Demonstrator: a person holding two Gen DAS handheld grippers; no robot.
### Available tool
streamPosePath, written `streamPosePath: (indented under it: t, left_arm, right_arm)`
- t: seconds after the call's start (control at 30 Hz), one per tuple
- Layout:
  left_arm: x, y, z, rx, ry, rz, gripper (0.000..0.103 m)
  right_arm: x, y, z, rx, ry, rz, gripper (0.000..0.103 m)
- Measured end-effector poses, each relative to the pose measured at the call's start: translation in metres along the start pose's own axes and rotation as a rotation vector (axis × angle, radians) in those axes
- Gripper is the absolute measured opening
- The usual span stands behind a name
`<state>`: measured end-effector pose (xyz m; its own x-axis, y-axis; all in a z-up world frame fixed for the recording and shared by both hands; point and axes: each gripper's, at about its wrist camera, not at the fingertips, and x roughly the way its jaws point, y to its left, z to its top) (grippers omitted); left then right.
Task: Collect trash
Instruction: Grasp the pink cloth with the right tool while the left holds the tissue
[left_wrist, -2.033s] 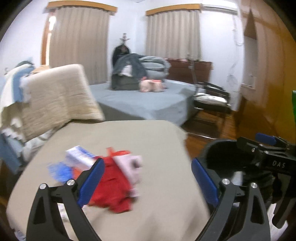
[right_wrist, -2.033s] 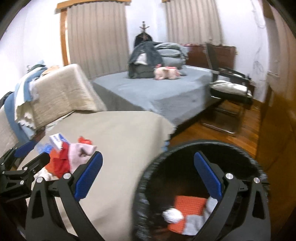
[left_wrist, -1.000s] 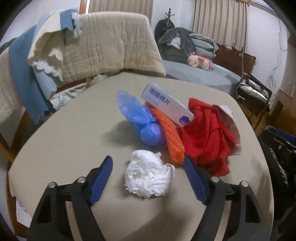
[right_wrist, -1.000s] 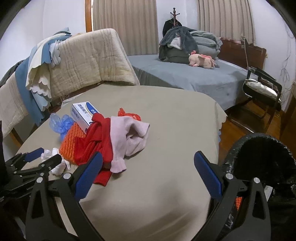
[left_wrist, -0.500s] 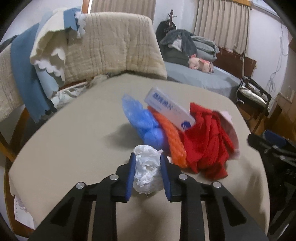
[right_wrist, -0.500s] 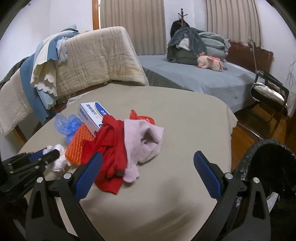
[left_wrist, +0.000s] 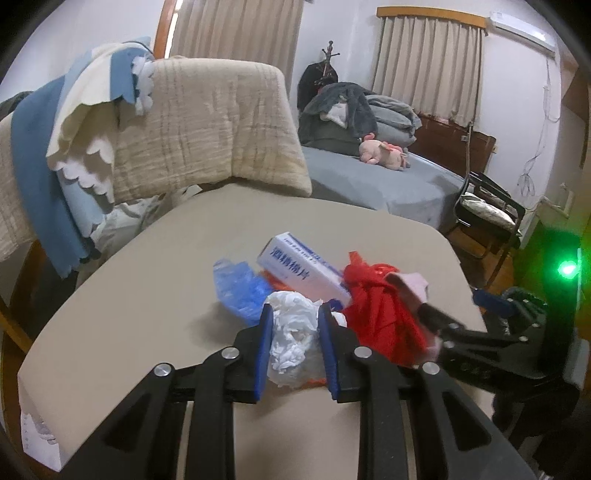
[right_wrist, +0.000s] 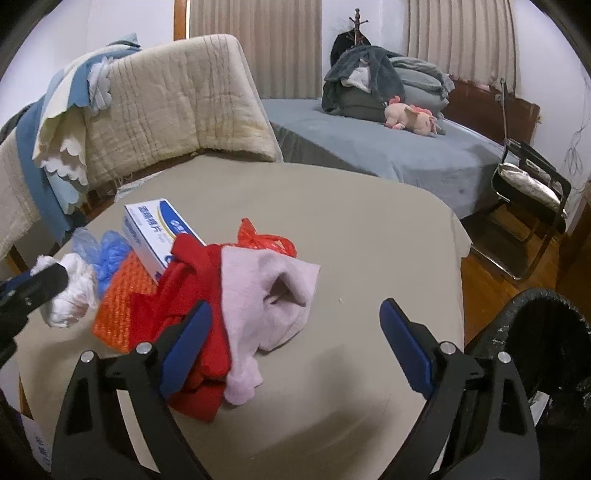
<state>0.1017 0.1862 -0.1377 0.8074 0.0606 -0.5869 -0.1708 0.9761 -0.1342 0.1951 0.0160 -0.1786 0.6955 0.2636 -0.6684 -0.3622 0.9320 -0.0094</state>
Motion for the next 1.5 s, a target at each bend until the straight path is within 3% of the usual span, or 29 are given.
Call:
streamPosePath:
  t: [0.43,0.57,0.67,0.77,0.9,0.93,1.2,1.5]
  left_arm:
    - [0.002,-0.009,-0.001,0.017,0.005,-0.011,0.025]
    - [0.002,-0.009,-0.001,0.017,0.008,-0.01,0.025]
    - [0.003,-0.009,-0.001,0.016,0.011,-0.011,0.025]
    - [0.003,-0.009,-0.002,0.015,0.014,-0.012,0.025]
    - [0.002,-0.012,-0.002,0.022,0.015,-0.016,0.025]
    - [0.002,-0.013,-0.002,0.022,0.015,-0.017,0.025]
    - [-0.002,-0.02,0.004,0.033,0.003,-0.035,0.025]
    - [-0.015,-0.041,0.02,0.054,-0.031,-0.068,0.024]
  right_arm:
    - [-0.003,-0.041,-0.006,0.06,0.031,-0.115,0.087]
    - [-0.004,-0.048,-0.006,0.082,0.033,-0.098,0.082]
    - [-0.002,-0.046,-0.004,0.079,0.041,-0.052,0.069]
    - [0.004,-0.04,-0.003,0.079,0.064,0.001,0.046]
    - [0.008,-0.032,-0.003,0.073,0.093,0.083,0.008]
    - [0.007,-0.03,-0.003,0.071,0.096,0.099,0.004]
    - [-0.015,-0.035,0.012,0.106,0.064,0.166,0.002]
    - [-0.056,-0.057,0.028,0.129,-0.003,0.18,0.002]
